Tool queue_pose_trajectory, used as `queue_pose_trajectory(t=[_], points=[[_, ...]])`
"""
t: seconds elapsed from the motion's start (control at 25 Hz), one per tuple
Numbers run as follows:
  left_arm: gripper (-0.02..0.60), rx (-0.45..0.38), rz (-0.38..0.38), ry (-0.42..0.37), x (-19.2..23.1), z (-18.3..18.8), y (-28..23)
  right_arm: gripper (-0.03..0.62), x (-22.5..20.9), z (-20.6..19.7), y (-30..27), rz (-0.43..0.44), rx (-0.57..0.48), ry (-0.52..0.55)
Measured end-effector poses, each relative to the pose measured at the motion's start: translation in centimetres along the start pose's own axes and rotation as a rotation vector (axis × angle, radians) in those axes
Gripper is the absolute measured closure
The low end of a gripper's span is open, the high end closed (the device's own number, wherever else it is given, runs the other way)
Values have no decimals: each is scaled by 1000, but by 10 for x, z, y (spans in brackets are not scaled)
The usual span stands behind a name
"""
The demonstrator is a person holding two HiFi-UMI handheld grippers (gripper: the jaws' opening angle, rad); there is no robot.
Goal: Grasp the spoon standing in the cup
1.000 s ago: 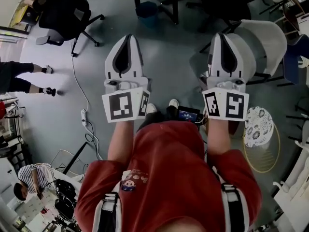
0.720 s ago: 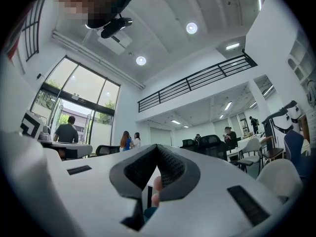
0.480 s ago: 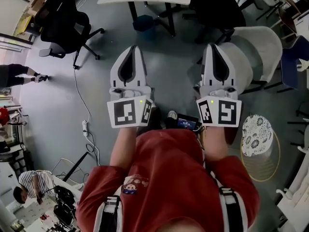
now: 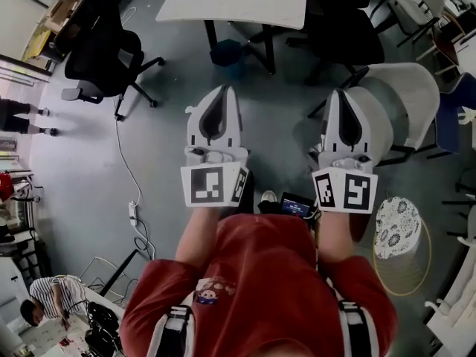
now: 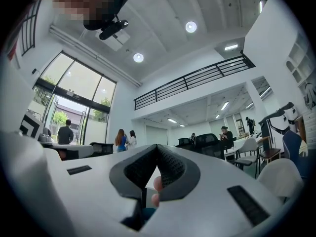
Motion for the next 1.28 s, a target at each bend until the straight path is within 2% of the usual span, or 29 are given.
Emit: queue_pose_trajectory(t=[0.68, 1.28], points=[[580, -23, -4, 36, 134, -8, -103, 582, 64, -22, -164, 29, 38, 57], [580, -16, -31, 94, 236, -22, -166, 582, 123, -38, -265, 9, 71, 107]])
Point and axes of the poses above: the fingertips, and each gripper's own axes: y backward along the fingers, x to its left, z out of its top, the point moved 9 cm from there along y, backward along the fingers, and after that the axes turned 2 degrees about -z, right-handed, at the moved point
